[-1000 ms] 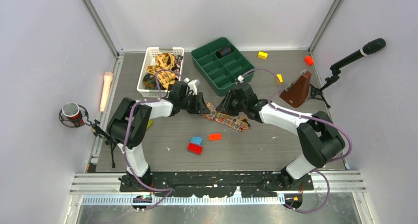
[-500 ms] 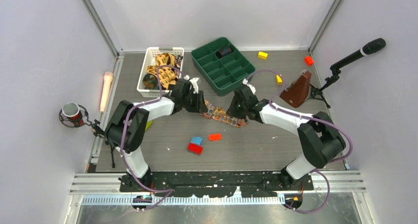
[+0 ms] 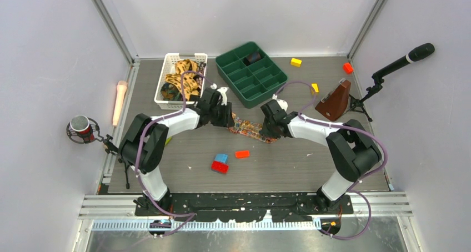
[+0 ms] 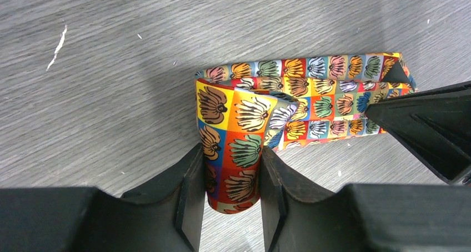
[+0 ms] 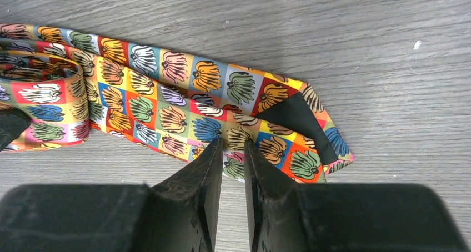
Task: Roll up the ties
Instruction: Roll the tie at the center of the board.
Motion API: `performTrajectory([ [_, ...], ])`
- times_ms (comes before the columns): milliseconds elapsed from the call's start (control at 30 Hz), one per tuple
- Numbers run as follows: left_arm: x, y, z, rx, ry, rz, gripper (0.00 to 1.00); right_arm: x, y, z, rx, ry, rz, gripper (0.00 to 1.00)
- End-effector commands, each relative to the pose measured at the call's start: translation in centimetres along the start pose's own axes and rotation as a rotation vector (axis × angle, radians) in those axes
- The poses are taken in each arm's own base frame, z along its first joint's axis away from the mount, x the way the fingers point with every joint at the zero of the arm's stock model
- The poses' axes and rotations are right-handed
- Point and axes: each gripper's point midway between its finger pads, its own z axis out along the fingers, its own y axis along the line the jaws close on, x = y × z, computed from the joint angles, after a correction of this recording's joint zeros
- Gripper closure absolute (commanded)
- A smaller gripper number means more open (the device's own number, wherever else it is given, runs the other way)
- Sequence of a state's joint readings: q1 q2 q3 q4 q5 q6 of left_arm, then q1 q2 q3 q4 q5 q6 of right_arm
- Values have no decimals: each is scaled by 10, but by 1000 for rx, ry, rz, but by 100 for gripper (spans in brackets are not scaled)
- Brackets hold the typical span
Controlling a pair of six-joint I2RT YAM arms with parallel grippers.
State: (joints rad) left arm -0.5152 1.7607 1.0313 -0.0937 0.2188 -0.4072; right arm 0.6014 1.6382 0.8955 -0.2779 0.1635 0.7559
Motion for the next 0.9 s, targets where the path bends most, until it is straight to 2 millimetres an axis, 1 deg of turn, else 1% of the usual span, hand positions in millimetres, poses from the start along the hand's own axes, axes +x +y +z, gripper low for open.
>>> performTrajectory([
  [0,-19,-2,-14,-47,-49,45,63,4,-2,-1,16,24,-33,74],
  [200,-17,-14,-13,-63,-51,76,64,22,-6,-10,-4,94,-37,74],
  [367,-18,-22,-11,-73,-46,100,64,23,-7,-24,-15,96,-38,74],
  [433,-20,-24,-11,-80,-50,113,64,21,-6,-29,-25,87,-35,74],
  [567,-22,-29,-9,-111,-54,147,65,9,3,-39,-64,40,-27,73],
  [733,-25,-32,-7,-211,-74,231,68,-10,13,-58,-118,-35,-10,72],
  [867,-23,-30,-4,-291,-77,289,69,-20,13,-72,-132,-90,2,72],
])
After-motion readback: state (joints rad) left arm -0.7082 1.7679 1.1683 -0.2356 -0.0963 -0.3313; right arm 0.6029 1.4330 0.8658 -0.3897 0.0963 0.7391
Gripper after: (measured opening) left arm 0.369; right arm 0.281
